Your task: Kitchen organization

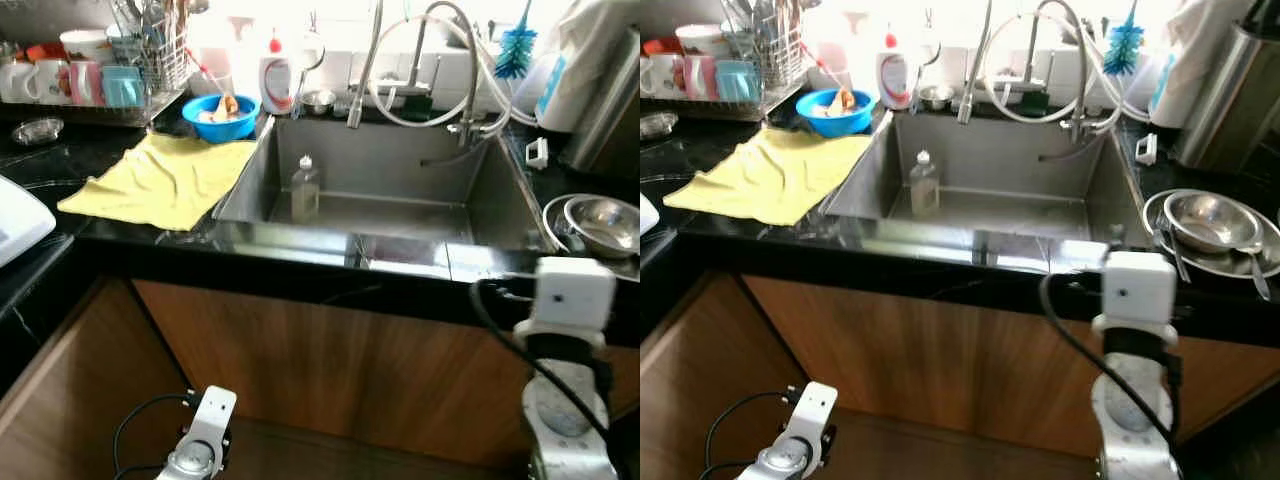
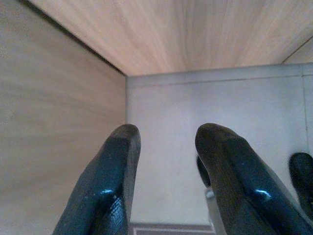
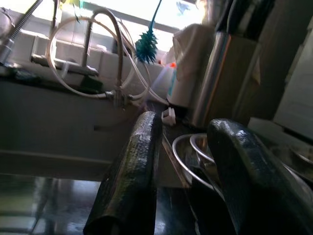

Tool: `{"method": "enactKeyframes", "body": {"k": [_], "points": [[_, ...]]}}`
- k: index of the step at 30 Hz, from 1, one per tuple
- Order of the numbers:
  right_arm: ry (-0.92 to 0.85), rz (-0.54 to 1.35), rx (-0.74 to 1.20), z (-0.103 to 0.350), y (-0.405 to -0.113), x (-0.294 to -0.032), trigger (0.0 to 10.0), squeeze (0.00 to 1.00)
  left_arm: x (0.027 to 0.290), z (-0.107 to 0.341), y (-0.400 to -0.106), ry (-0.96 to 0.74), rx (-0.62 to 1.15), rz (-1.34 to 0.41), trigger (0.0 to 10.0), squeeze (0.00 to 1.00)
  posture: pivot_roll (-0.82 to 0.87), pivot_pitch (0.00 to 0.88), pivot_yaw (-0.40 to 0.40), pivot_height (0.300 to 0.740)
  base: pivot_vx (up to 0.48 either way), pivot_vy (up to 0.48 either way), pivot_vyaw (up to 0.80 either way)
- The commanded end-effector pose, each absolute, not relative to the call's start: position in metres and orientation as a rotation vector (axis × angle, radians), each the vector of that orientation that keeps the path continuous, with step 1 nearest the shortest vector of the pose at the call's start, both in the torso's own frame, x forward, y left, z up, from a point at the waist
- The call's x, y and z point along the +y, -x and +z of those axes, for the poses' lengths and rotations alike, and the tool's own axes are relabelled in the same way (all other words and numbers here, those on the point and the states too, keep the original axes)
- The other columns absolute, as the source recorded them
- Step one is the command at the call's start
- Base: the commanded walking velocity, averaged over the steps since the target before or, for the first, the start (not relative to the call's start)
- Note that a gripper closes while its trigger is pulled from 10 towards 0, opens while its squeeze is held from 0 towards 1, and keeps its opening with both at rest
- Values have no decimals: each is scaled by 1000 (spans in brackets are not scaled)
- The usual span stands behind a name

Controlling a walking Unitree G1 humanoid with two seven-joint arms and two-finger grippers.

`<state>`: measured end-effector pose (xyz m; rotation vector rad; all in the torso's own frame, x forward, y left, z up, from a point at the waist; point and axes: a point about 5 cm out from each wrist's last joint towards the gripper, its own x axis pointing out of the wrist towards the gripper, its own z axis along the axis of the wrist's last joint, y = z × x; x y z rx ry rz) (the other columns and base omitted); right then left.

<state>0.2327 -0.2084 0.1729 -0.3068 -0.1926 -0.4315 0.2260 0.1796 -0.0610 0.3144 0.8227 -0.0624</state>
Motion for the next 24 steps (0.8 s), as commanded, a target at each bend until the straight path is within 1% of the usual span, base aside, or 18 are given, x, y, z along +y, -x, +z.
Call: {"method": "enactKeyframes", "body": {"k": [1, 3, 7, 8, 9, 16, 17, 18, 19, 20, 21, 24], "points": [[275, -472, -161, 169, -232, -218, 10000, 0, 187, -61, -224, -318, 831, -45, 10000, 0, -105, 0, 1, 740, 0, 0, 0], [260, -500, -157, 169, -231, -225, 10000, 0, 187, -62, -223, -319, 834, -47, 10000, 0, -106, 0, 2, 740, 0, 0, 0], [251, -497, -173, 171, -231, -227, 10000, 0, 186, -62, -223, -320, 835, -52, 10000, 0, -104, 0, 2, 740, 0, 0, 0], [245, -499, -175, 171, -231, -226, 10000, 424, 186, -62, -223, -320, 834, -53, 10000, 0, -104, 0, 2, 740, 0, 0, 0], [226, -501, -187, 172, -230, -226, 10000, 1000, 186, -62, -223, -321, 833, -55, 10000, 0, -104, 0, 2, 740, 0, 0, 0], [186, -526, -183, 168, -229, -225, 10000, 1000, 186, -63, -222, -323, 836, -59, 10000, 0, -100, 0, 1, 740, 0, 0, 0], [145, -542, -163, 164, -229, -226, 10000, 1000, 186, -63, -222, -323, 834, -59, 10000, 0, -98, 0, 0, 740, 0, 0, 0], [145, -542, -163, 164, -229, -226, 10000, 1000, 186, -63, -222, -323, 834, -59, 10000, 0, -98, 0, 0, 740, 0, 0, 0], [111, -561, -140, 160, -228, -228, 10000, 706, 185, -62, -223, -323, 833, -59, 10000, 0, -98, 0, 0, 740, 0, 0, 0], [101, -570, -131, 159, -228, -229, 10000, 706, 185, -62, -223, -323, 833, -58, 10000, 0, -98, 0, 0, 740, 0, 0, 0], [98, -584, -122, 158, -228, -231, 10000, 0, 186, -62, -223, -322, 833, -58, 10000, 0, -97, 0, 1, 740, 0, 0, 0], [45, -662, -76, 151, -226, -242, 10000, 0, 186, -62, -223, -324, 834, -59, 10000, 0, -102, 0, 2, 740, 0, 0, 0]]}}
